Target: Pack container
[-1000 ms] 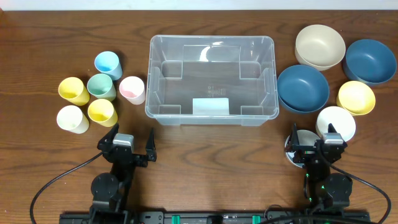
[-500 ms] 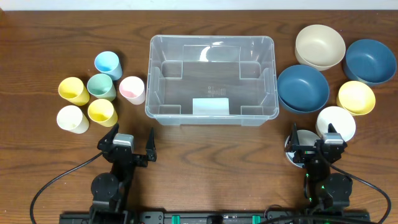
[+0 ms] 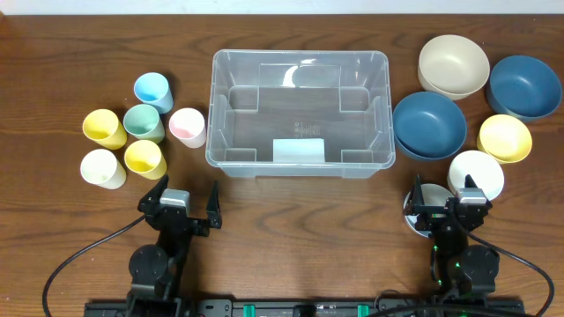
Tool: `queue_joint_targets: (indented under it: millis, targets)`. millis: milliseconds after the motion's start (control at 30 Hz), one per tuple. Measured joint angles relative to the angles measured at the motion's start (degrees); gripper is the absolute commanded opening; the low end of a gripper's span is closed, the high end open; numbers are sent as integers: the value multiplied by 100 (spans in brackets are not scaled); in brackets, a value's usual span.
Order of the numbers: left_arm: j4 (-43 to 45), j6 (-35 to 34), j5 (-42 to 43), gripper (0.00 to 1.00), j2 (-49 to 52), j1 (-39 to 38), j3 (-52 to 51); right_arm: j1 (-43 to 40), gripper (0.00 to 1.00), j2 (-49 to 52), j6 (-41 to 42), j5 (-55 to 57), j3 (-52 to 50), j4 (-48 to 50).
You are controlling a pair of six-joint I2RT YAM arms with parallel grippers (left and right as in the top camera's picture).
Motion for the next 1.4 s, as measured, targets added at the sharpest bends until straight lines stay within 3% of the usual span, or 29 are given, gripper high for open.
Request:
queue_joint_targets:
  millis: [267,533,667,1167,1400]
  targets:
    - [-2,0,0,98,0,0,0,0,99,2,11,-92,374,-741]
    - [-2,2,0,98,0,0,0,0,99,433,103,-201,2090,-1849]
    - [-4,0,-2,98,0,0,0,0,99,1338,225,-321,3080,-2380]
    - [-13,2,-2,98,0,0,7,-297,99,6196,496,-780,7604,-4743]
    - [-13,0,0,98,0,0,7,-461,99,7075,494,-767,8159,-4992]
